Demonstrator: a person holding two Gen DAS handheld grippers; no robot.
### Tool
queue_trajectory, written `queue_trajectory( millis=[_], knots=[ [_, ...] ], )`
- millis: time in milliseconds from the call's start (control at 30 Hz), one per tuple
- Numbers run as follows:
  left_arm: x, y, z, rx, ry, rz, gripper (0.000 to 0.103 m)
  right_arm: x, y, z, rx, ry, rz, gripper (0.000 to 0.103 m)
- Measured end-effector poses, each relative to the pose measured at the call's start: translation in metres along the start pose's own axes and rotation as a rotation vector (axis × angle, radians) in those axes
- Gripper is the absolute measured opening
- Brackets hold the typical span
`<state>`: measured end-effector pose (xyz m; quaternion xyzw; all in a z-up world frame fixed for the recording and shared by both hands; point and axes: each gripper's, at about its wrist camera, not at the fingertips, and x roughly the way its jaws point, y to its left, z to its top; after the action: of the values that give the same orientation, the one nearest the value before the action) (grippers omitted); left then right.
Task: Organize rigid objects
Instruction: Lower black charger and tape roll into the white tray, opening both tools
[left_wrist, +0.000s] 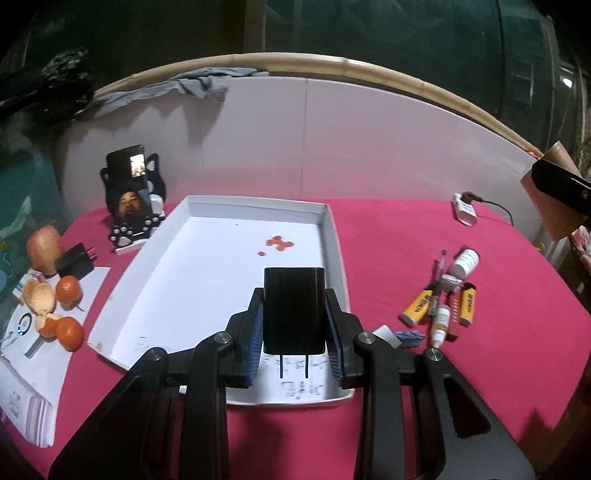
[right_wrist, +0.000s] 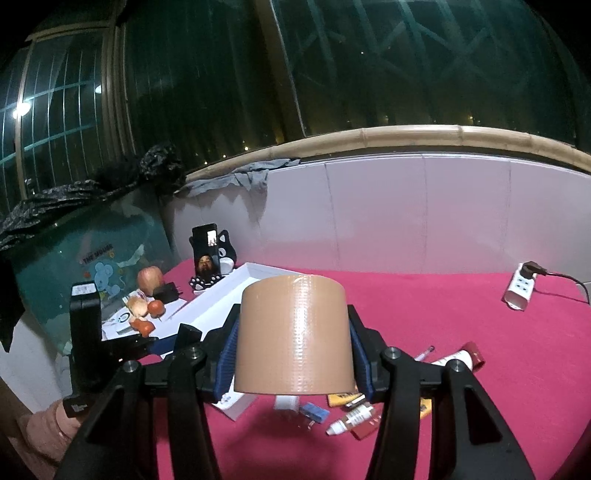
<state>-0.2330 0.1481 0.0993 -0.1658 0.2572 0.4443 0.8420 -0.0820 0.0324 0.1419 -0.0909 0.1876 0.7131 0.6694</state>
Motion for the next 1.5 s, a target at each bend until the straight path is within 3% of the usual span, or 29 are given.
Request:
queue_trajectory(
  millis=[667, 1000, 1500],
  knots=[
    [0.013, 0.058, 0.008, -0.058, 0.011, 0.134, 0.029, 0.062, 0.027, 0.009, 0.049, 0.083, 0.053, 0.052],
    [0.029, 0.07, 0.016, -0.054, 0.026, 0.15, 0.029, 0.083, 0.027, 0.007, 0.083, 0.119, 0.057, 0.052],
    [0.109, 0.105, 0.014, -0.128, 0.195, 0.128, 0.029, 0.179, 0.043, -0.031, 0.069, 0.338, 0.038, 0.052]
  ],
)
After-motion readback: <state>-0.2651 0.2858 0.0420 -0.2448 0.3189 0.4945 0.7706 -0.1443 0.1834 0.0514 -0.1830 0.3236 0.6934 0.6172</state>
